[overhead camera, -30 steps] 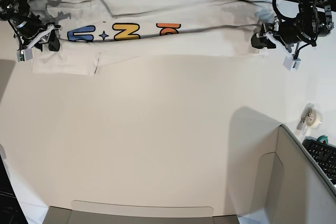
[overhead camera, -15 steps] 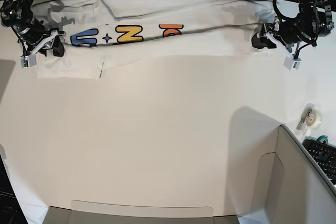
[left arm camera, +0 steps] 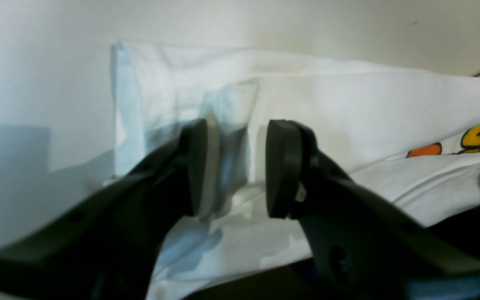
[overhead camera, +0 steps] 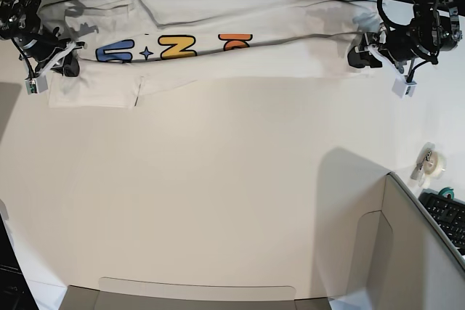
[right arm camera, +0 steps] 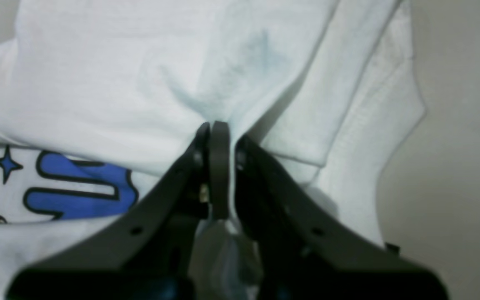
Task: Layout the t-shirt on the table in an organized manner, then fold the t-shirt properly
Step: 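Hold the folded hem with both grippers over the collar edge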
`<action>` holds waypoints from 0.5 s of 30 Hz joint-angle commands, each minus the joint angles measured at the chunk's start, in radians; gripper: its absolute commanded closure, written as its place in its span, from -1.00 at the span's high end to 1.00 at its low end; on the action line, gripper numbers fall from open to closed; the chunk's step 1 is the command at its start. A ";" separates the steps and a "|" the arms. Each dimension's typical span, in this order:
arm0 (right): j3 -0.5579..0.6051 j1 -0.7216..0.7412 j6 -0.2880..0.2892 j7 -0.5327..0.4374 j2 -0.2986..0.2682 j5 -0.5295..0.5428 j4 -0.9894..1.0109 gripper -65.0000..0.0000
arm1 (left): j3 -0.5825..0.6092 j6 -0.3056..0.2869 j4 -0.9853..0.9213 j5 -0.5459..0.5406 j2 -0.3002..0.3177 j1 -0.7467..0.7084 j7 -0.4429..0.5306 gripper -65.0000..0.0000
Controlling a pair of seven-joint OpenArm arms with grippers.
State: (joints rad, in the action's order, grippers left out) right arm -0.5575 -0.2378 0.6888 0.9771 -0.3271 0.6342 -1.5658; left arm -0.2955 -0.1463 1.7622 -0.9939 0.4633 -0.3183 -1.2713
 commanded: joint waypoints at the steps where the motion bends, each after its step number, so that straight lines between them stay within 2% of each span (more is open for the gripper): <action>1: -0.006 0.002 0.009 0.003 -0.027 -0.007 -0.009 -1.00 | -0.009 -0.002 0.014 -0.013 0.018 0.005 0.012 -0.29; 15: -0.006 0.002 0.009 0.006 -0.077 -0.003 -0.017 -1.00 | -0.009 -0.002 0.014 -0.013 0.018 0.006 0.015 -0.29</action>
State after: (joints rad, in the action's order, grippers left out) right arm -0.5571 -0.2401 0.6895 0.9951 -0.3840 0.6258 -1.5658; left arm -0.2955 -0.1467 1.7622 -0.9939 0.4637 -0.3180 -1.2675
